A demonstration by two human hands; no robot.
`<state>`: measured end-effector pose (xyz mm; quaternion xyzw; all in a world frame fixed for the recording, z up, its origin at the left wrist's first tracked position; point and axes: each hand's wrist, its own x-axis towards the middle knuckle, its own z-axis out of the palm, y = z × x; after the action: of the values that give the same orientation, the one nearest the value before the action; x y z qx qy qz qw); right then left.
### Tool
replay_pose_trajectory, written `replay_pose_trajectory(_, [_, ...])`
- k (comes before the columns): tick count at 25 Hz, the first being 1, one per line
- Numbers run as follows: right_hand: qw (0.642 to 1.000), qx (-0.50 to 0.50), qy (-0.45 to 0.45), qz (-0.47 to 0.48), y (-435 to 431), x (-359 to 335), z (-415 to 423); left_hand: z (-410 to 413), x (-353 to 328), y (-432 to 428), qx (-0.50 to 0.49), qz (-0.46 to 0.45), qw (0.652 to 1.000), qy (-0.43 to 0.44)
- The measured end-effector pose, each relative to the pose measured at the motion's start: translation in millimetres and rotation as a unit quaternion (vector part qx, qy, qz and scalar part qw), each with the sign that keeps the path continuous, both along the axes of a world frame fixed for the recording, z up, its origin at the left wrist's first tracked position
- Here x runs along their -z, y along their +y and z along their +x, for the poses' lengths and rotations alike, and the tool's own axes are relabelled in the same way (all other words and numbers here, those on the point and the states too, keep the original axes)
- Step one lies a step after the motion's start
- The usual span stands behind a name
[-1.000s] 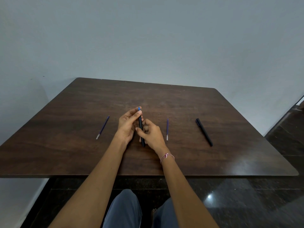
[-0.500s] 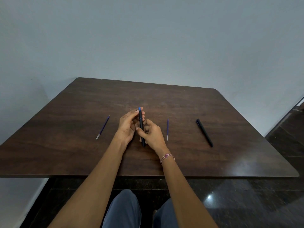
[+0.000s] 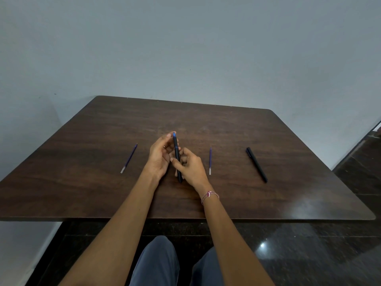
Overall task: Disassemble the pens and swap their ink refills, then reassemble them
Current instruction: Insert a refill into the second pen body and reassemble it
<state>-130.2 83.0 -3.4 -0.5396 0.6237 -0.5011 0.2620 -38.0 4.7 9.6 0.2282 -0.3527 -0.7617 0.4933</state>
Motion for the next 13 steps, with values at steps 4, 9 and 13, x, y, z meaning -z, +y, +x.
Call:
replay_pose_trajectory(4, [1.000, 0.011, 0.029, -0.001, -0.1, 0.7, 0.2, 1.5, -1.9, 1.2, 0.024, -0.008, 1.000, -0.007])
replay_pose_trajectory(9, [0.999, 0.005, 0.033, -0.002, 1.0, -0.1, -0.1, 1.2, -4.0, 3.3, 0.009, -0.018, 0.999, -0.028])
replay_pose_trajectory(13, [1.000, 0.004, 0.014, -0.001, 1.0, -0.4, -0.4, 0.3, -4.3, 3.1, -0.005, -0.013, 1.000, -0.024])
